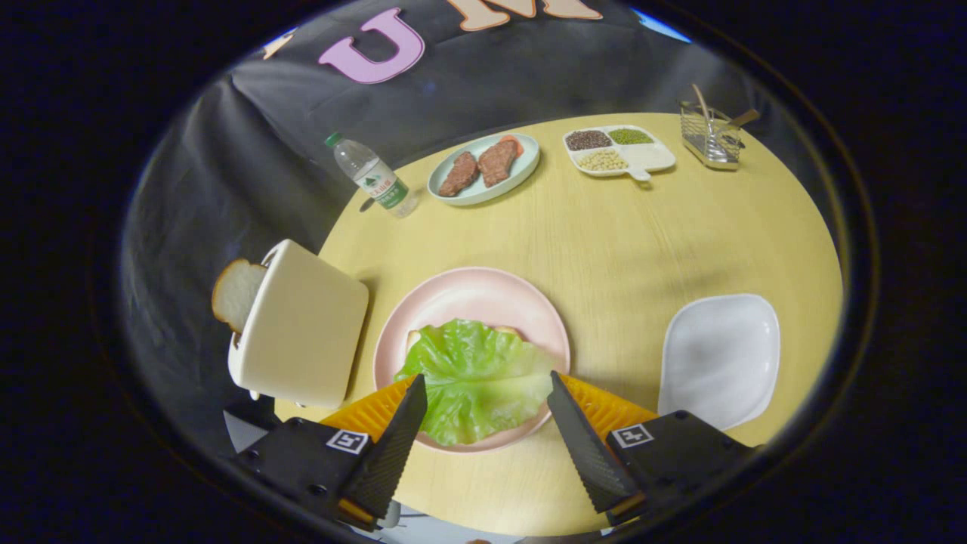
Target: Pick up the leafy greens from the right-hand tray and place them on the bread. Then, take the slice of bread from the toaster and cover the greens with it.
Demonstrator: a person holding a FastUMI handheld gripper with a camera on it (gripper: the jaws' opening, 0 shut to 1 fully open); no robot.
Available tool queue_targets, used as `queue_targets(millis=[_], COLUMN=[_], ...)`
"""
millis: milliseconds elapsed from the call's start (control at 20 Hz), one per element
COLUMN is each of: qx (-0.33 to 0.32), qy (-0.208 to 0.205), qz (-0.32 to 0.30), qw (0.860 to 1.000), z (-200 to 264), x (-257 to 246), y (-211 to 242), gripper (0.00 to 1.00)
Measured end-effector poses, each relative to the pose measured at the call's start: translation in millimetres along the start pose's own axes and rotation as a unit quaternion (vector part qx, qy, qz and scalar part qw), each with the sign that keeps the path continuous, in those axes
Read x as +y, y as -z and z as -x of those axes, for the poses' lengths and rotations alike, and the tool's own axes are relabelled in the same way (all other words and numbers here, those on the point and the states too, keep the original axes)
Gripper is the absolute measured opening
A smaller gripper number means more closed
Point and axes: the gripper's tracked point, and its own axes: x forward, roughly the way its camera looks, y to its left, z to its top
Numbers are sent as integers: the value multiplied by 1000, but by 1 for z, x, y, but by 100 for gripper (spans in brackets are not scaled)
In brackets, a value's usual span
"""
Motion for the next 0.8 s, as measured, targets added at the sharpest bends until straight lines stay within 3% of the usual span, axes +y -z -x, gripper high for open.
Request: queue_targets(millis=[250, 500, 800], qx=[-13, -31, -75], qy=[14, 22, 5], qz=[31, 89, 174], qw=[999, 995, 982], z=[32, 71, 110], x=[14, 37, 104], y=[-1, 3, -7], gripper=[100, 100, 100])
